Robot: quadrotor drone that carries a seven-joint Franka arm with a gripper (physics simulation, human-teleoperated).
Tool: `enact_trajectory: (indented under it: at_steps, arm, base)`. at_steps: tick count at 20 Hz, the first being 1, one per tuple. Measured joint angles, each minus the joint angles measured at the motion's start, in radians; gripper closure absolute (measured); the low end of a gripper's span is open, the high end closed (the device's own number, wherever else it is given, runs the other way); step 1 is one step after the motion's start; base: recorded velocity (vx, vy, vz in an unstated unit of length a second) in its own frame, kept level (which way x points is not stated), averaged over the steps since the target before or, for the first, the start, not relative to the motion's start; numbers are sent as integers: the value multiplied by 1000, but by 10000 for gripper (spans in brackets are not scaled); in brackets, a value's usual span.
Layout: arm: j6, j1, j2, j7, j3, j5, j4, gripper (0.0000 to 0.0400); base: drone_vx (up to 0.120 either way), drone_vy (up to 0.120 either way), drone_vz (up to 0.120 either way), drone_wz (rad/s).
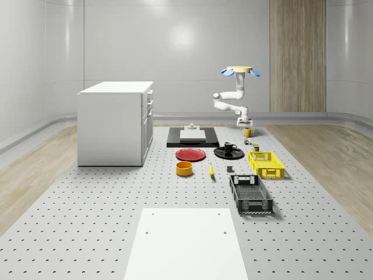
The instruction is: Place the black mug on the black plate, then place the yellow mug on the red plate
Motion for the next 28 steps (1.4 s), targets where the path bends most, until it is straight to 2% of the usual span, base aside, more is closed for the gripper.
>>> enact_trajectory:
  at_steps: [9, 12, 14, 16, 21, 28]
  arm:
    - [-7, 6, 8, -5, -1, -4, 0, 0]
    - [-9, 8, 10, -7, -1, -5, 0, 141]
    - [-11, 9, 12, -8, -1, -5, -1, 200]
    - [-12, 11, 13, -9, -1, -6, -1, 235]
    - [-15, 13, 17, -11, -2, -8, -1, 274]
    - [-21, 17, 21, -14, -1, -9, -3, 287]
  base:
    - [0, 0, 0, 0]
    - [0, 0, 0, 0]
    - [0, 0, 0, 0]
    - [0, 0, 0, 0]
    - [0, 0, 0, 0]
    - [0, 0, 0, 0]
